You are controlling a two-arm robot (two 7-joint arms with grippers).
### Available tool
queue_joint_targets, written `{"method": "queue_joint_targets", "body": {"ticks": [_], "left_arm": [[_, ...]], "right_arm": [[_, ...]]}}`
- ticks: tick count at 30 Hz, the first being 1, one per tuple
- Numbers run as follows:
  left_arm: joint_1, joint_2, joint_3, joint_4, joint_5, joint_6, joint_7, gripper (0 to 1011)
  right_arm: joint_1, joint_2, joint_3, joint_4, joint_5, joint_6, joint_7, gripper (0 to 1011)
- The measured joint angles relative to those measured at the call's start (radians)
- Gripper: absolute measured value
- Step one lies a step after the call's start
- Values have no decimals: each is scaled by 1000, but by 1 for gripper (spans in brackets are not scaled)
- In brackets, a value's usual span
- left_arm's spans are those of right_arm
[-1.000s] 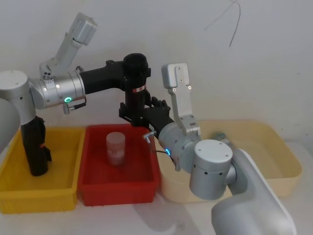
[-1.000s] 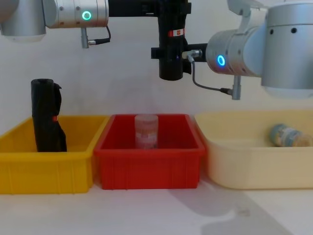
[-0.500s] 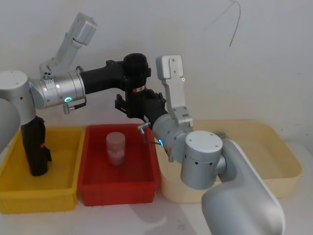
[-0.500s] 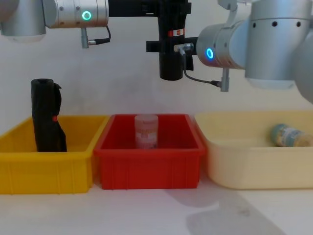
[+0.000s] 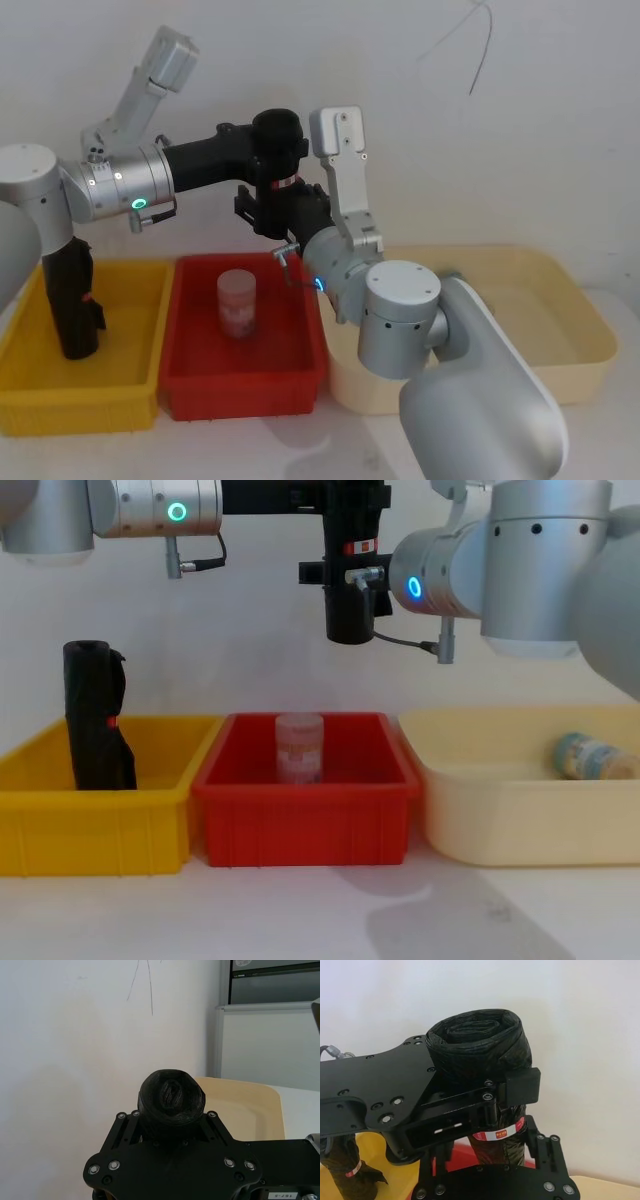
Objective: Pick up the garbage bag with the one hand and transfer it to the other hand.
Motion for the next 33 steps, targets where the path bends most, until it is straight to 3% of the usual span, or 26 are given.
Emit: {"method": "queue_joint_targets", "body": {"ticks": [9, 33], "left_arm": [[0, 0, 0, 0, 0, 0, 0, 376], [0, 0, 0, 0, 0, 0, 0, 376]], "right_arm": [[8, -4, 2, 14, -3, -6, -4, 563], [15, -8, 1, 25, -5, -11, -7, 546]]}}
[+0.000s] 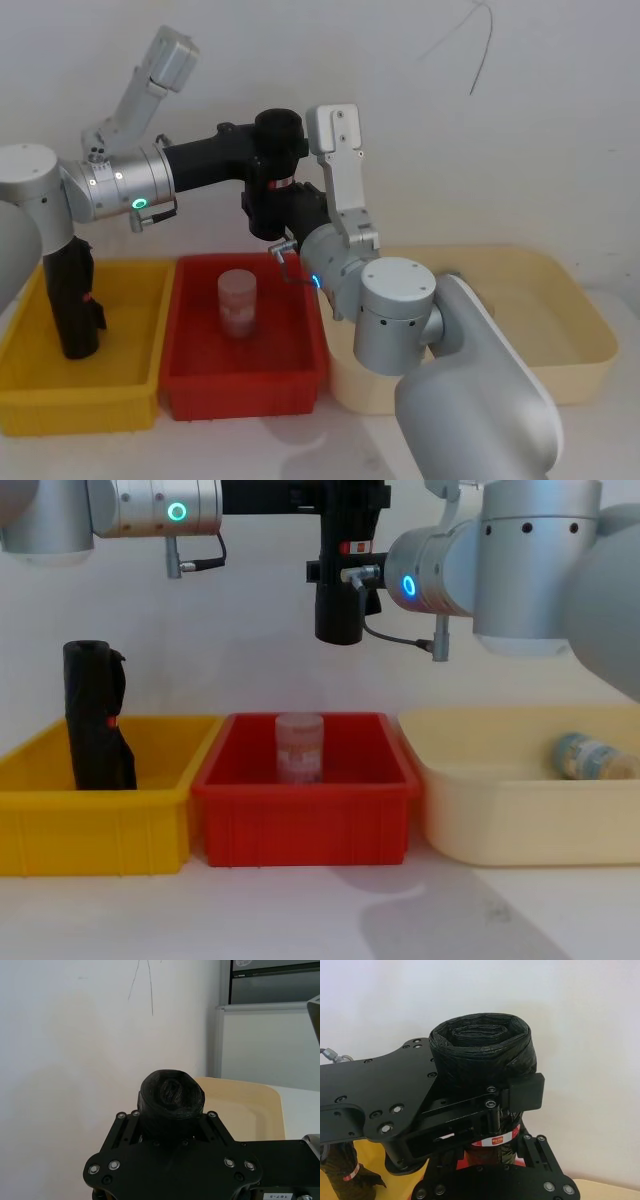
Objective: Pick up the garbage bag with the one hand and transfer it to the other hand.
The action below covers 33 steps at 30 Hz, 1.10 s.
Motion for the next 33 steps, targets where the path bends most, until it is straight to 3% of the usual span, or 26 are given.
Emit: {"method": "queue_joint_targets", "body": {"ticks": [6, 17, 23, 33], "left_arm": [[0, 0, 0, 0, 0, 0, 0, 493], [0, 0, 0, 0, 0, 0, 0, 863], [0, 0, 0, 0, 0, 0, 0, 1001], [0, 0, 0, 0, 0, 0, 0, 1000]], "right_arm": [[0, -1, 0, 1, 0, -1, 0, 543], [2, -2, 3, 3, -3, -3, -2, 542], [13, -5, 11, 16, -13, -13, -21, 542], [28, 3, 34, 27, -33, -23, -64, 542]]}}
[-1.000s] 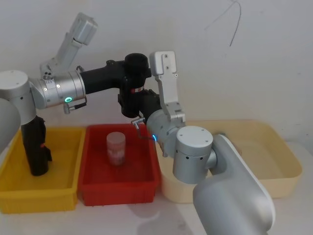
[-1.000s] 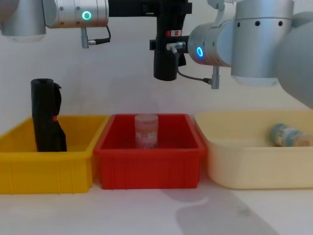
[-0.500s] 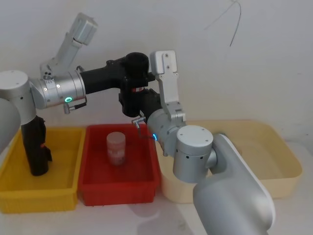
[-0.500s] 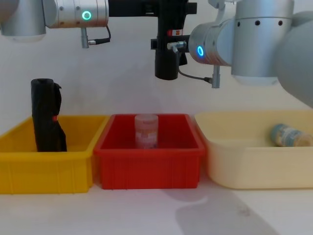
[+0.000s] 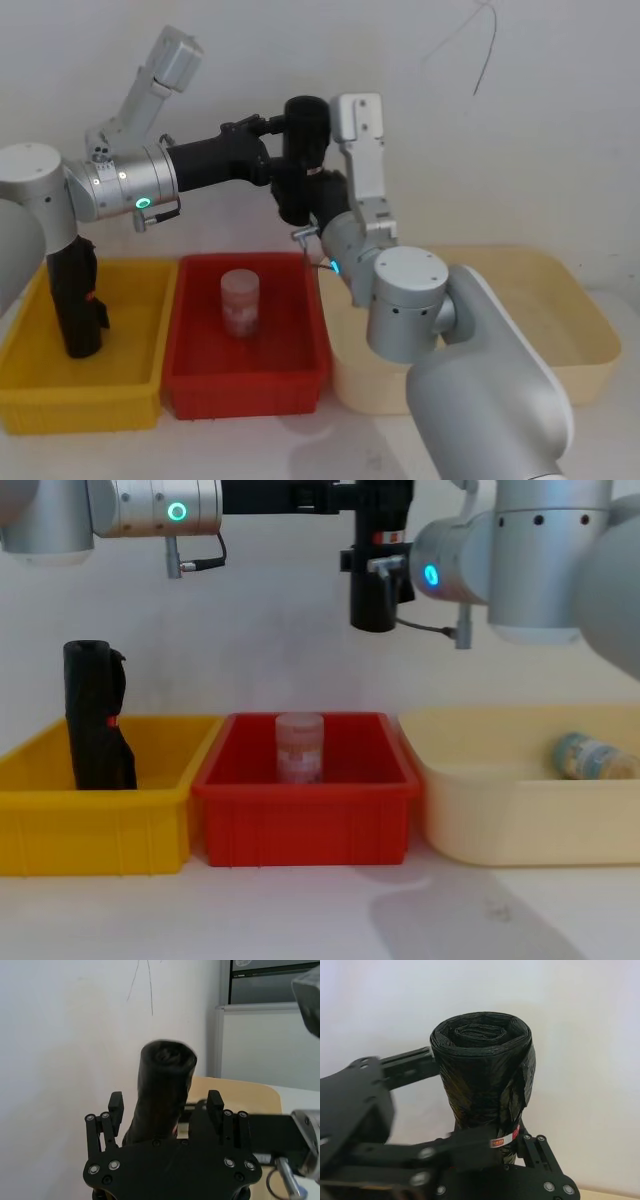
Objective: Pick up the garbage bag with the one hand and transfer it to the other hand.
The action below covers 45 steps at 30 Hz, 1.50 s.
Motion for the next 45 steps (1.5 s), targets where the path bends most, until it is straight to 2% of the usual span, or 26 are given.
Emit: {"method": "queue_joint_targets", "body": {"ticks": [8, 10, 17, 23, 31, 34, 35, 38, 39, 42, 45], "left_arm": [[0, 0, 0, 0, 0, 0, 0, 1000], [0, 0, 0, 0, 0, 0, 0, 1000], [0, 0, 0, 0, 0, 0, 0, 1000], [0, 0, 0, 0, 0, 0, 0, 1000], [0, 0, 0, 0, 0, 0, 0, 1000], [0, 0, 0, 0, 0, 0, 0, 1000], [0, 0, 0, 0, 0, 0, 0, 1000], [0, 0, 0, 0, 0, 0, 0, 1000], [0, 0, 0, 0, 0, 0, 0, 1000], [0, 0, 0, 0, 0, 0, 0, 1000], [0, 0, 0, 0, 0, 0, 0, 1000]], "right_arm": [[-42, 34, 25, -61, -8, 17, -10, 542], [-73, 56, 37, -102, -10, 27, -10, 542], [-127, 95, 60, -162, -23, 56, -13, 542], [-135, 109, 74, -158, -38, 84, -32, 542], [-85, 106, 100, -75, -60, 100, -78, 547], [-77, 104, 104, -61, -63, 100, -85, 597], [-72, 103, 106, -53, -64, 100, -89, 663], [-63, 102, 110, -41, -67, 100, -96, 730], [-61, 101, 111, -38, -68, 101, -97, 792], [-55, 100, 113, -28, -70, 101, -102, 845], [-50, 99, 116, -20, -71, 101, -106, 943]]}}
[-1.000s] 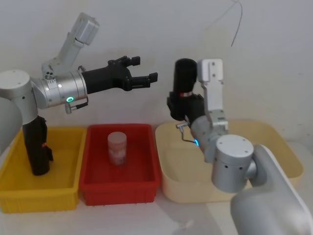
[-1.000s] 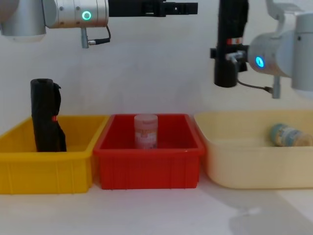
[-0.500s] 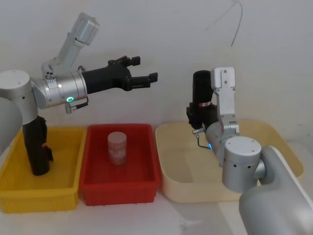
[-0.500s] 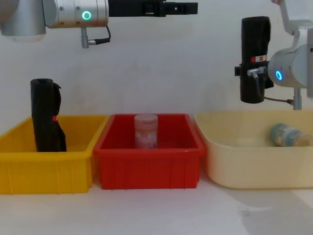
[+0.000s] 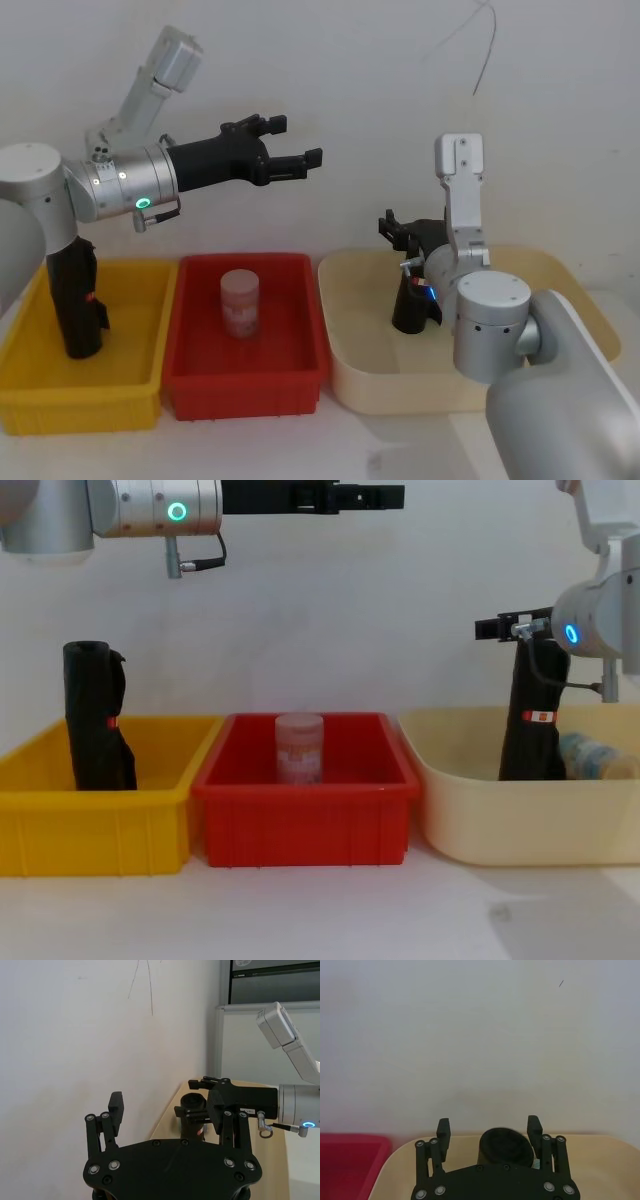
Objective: Pick up the garbage bag with the one hand and transfer it to the other hand.
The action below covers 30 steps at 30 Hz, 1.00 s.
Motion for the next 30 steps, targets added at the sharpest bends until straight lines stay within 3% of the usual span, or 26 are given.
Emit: {"method": "queue_joint_targets", "body": {"ticks": [4, 30], "left_arm": [[0, 0, 0, 0, 0, 0, 0, 1000], [0, 0, 0, 0, 0, 0, 0, 1000]], "right_arm": [[4, -1, 2, 7, -1, 0, -4, 1004], [15, -3, 7, 24, -5, 0, -13, 1004]]}}
